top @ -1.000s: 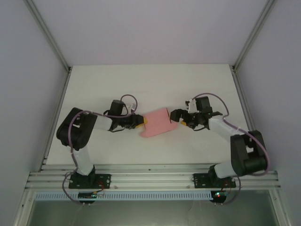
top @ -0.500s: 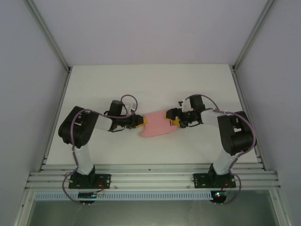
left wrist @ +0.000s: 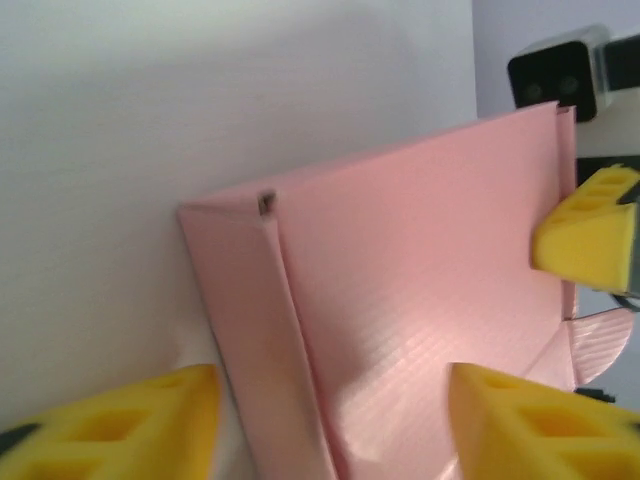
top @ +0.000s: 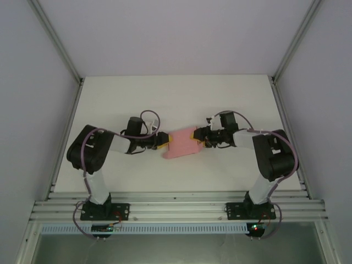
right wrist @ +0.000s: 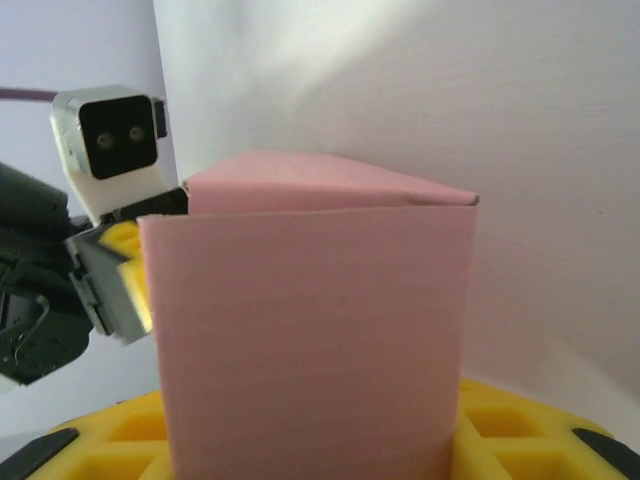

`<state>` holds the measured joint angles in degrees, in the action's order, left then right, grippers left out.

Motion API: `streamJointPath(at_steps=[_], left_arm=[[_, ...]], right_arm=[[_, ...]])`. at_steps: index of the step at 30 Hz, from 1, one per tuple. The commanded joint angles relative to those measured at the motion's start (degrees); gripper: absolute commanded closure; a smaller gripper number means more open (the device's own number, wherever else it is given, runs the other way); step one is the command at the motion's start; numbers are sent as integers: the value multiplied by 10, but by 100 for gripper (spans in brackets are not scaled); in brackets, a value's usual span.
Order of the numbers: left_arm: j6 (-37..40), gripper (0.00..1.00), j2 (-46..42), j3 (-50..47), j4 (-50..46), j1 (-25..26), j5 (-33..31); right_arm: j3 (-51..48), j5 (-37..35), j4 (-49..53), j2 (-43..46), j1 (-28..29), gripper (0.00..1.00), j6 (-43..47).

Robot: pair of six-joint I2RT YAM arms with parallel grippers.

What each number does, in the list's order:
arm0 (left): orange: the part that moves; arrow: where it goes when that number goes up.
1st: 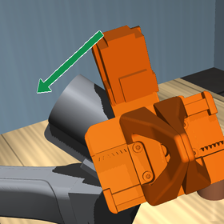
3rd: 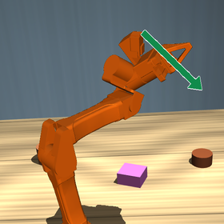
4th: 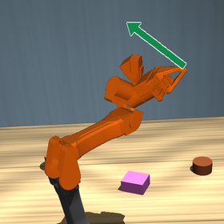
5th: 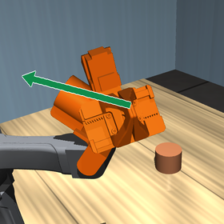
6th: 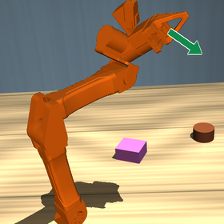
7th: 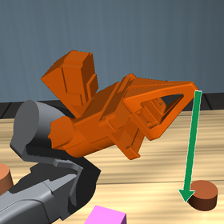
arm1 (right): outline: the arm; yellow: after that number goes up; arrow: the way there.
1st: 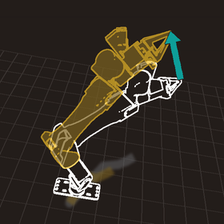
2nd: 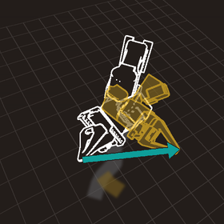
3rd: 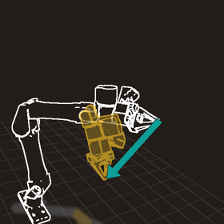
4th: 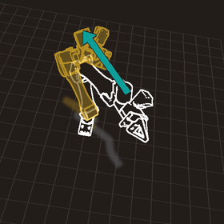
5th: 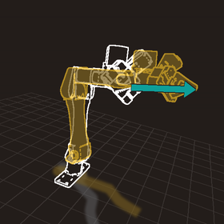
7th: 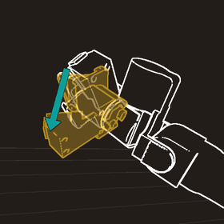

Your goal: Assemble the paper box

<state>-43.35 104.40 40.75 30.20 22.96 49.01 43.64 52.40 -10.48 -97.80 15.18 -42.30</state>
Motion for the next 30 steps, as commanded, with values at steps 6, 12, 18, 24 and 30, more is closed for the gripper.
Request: streamJointPath(at_steps=[6,12,18,24,30], left_arm=[[157,0,-134,58,-224,-4,-164],[315,0,-242,84,-313,71,-334],[472,0,-291,90,-323,192,-491],[655,0,-317,37,-248,299,-593],[775,0,-265,41,-222,365,-703]], right_arm=[[-16,5,-12,46,-33,56,-75],[5,-1,61,74,-57,56,-95],[51,31,165,81,-80,53,-108],[111,52,295,53,-115,57,-93],[127,68,346,43,-116,57,-100]])
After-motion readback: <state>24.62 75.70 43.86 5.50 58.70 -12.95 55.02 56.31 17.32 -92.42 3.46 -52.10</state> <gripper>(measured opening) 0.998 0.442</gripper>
